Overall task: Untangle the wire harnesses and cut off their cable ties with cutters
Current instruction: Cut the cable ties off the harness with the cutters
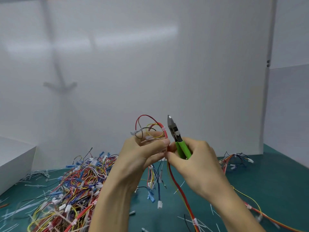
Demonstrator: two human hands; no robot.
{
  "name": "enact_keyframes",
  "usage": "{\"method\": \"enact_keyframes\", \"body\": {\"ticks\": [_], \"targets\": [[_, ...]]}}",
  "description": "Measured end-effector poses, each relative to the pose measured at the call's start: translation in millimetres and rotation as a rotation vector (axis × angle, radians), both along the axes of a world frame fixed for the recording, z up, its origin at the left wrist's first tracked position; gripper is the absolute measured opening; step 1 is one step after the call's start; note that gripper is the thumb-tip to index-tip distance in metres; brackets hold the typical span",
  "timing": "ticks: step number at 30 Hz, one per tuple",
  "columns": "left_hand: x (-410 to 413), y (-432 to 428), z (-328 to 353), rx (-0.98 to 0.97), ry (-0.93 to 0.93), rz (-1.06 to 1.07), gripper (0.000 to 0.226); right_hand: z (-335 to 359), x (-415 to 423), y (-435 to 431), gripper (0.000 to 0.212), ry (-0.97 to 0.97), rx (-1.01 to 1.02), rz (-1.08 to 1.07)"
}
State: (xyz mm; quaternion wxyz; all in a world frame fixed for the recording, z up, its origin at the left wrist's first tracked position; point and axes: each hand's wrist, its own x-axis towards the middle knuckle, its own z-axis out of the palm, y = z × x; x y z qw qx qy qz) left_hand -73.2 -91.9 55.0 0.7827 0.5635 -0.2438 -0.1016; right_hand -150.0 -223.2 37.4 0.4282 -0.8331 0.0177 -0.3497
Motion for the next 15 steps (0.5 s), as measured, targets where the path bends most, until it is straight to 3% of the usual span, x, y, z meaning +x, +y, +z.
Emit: {"method": "enact_keyframes", "body": {"ticks": [4,11,15], "targets": [[1.9,2.0,-1.8,0.105,-0.060,0.052,0.029,-0.6,-0.1,1.8,0.022,-0.049,-0.119,-0.031],[-2.1,-2.2,0.5,0.018,-0.016,0.056,0.006,0.4,-0.3,1.1,0.013,-0.033,-0.171,0.013],[-4.8,-7.4,1.4,0.004,0.011,0.093,0.009,1.3,-1.5,4.1,0.013,-0.048,-0.131,0.066]]}}
